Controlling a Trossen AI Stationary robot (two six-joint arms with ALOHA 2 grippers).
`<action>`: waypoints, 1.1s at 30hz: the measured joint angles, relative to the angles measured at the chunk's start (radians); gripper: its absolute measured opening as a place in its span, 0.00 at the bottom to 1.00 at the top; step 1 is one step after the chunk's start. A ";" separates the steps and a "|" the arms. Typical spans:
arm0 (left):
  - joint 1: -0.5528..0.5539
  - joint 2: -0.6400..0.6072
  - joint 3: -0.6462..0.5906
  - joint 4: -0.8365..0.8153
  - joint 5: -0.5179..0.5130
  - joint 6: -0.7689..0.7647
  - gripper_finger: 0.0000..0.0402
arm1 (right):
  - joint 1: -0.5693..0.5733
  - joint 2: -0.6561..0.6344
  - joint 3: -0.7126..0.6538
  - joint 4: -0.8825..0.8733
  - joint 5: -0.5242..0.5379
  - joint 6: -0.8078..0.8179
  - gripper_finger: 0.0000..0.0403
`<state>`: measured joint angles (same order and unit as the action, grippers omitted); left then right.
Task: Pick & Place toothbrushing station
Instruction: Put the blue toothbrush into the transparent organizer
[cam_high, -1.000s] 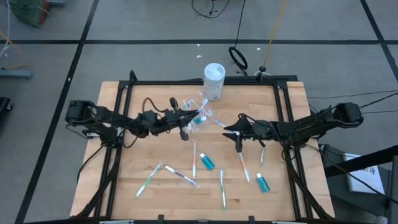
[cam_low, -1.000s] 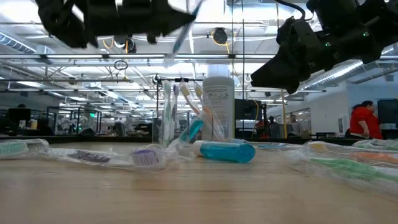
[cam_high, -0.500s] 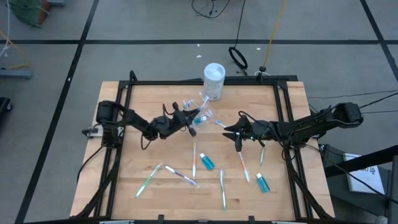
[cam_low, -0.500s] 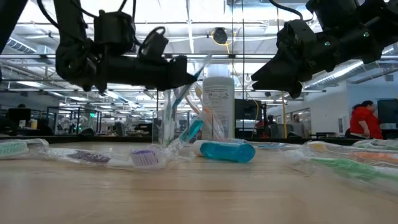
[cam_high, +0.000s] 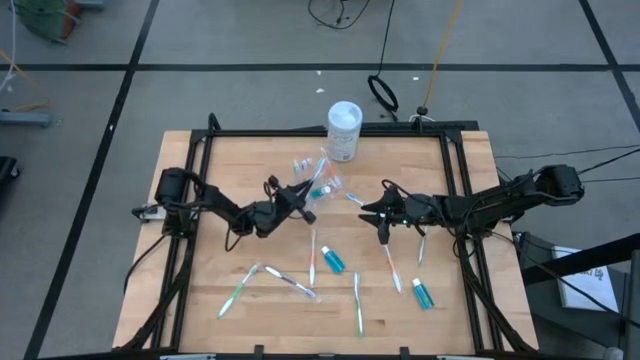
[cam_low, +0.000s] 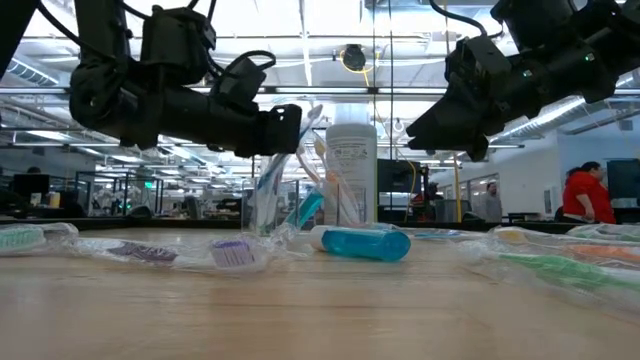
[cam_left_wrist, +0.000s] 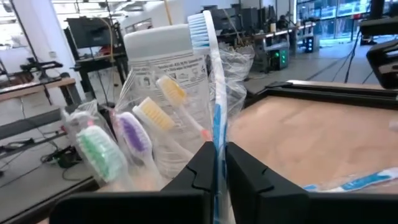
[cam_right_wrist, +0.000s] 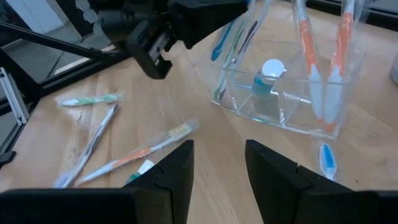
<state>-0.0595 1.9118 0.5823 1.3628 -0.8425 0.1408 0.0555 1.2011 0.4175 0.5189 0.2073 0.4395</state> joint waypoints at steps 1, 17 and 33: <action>-0.009 0.000 0.000 -0.003 -0.015 -0.004 0.05 | 0.000 0.000 0.000 0.000 0.000 0.004 0.33; -0.055 0.000 0.000 -0.030 -0.382 0.030 0.11 | 0.000 0.000 0.000 0.000 0.000 0.020 0.33; -0.043 -0.016 0.000 -0.195 -0.362 -0.181 0.12 | 0.000 0.000 0.000 0.000 0.000 0.021 0.33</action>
<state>-0.1022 1.8957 0.5823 1.1682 -1.2049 -0.0404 0.0555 1.2011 0.4179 0.5186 0.2073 0.4603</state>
